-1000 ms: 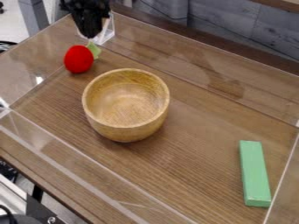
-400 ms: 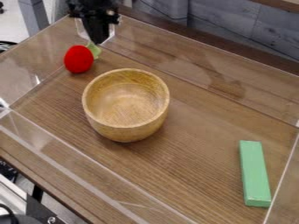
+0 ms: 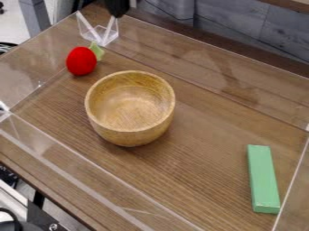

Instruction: Move the red fruit to the right

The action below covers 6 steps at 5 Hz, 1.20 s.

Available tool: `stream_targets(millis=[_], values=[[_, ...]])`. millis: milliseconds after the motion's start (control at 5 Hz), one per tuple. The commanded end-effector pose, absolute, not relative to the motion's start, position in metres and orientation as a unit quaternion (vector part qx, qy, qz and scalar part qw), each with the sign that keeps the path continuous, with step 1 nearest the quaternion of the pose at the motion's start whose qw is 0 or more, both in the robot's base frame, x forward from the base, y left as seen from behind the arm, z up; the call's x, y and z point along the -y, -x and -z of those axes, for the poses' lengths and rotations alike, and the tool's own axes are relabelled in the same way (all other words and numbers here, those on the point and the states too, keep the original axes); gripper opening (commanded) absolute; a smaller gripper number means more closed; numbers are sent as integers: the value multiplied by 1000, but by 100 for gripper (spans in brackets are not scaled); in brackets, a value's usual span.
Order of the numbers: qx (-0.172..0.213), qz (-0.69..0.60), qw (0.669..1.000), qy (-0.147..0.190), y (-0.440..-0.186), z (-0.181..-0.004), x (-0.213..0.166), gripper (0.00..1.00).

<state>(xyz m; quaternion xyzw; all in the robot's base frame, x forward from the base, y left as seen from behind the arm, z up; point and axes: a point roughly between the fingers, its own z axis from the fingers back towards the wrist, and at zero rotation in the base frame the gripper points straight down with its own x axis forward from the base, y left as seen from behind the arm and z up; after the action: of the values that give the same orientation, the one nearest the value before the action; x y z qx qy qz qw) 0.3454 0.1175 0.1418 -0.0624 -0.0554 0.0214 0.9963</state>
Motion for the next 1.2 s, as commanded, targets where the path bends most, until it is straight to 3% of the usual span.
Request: stream_targets(millis=[0,600,800,1000], values=[[91,-43,994,37,-348,-156,-134,100],[65,-67,995,19,-322,-109,-197,100],[58,-96,994,14,-332,-94,-209,100],[51,-124,991,10,-341,-82,-217,0]])
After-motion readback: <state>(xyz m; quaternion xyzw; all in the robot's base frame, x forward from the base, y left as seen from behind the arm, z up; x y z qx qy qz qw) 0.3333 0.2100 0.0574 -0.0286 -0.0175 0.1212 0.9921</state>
